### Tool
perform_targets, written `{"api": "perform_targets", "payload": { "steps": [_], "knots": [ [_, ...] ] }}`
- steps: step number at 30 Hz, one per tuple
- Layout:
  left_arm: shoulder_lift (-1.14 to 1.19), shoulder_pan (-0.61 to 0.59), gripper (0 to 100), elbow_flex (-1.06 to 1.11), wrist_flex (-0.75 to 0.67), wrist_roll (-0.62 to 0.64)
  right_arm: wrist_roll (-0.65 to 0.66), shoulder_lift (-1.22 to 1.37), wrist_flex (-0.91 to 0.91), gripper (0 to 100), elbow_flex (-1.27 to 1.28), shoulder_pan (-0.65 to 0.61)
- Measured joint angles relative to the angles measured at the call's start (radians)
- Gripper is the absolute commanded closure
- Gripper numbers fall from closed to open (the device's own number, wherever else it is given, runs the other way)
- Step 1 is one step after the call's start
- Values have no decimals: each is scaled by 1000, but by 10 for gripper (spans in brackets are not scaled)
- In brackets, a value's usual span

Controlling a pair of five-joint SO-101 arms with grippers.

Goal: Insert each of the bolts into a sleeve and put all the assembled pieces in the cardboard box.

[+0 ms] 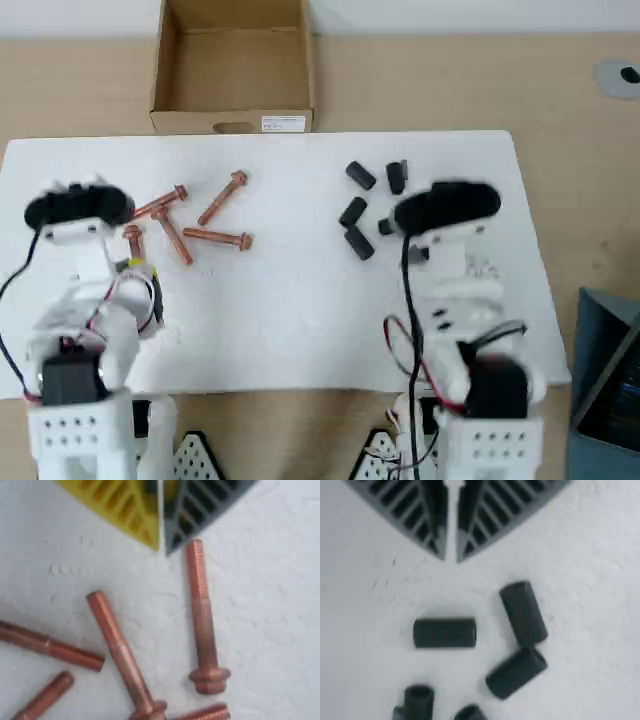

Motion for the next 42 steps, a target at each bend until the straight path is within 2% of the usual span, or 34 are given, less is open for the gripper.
{"api": "perform_targets", "payload": {
  "steps": [9,14,17,24,27,33,42],
  "knots": [
    [361,0,995,-245,0,0,3,499,78,987,-393,0],
    [566,-60,897,-315,0,0,55,798,166,986,-608,0],
    [701,-107,871,-376,28,0,66,968,235,986,-760,0],
    [1007,-140,868,-598,147,0,239,1329,367,986,-1115,0],
    [1102,-140,868,-694,190,0,270,1468,394,976,-1244,0],
    [1209,-140,868,-818,241,0,278,1703,460,913,-1453,-3],
    [1226,-140,867,-827,244,0,265,1916,463,868,-1671,-55]
  ]
}}
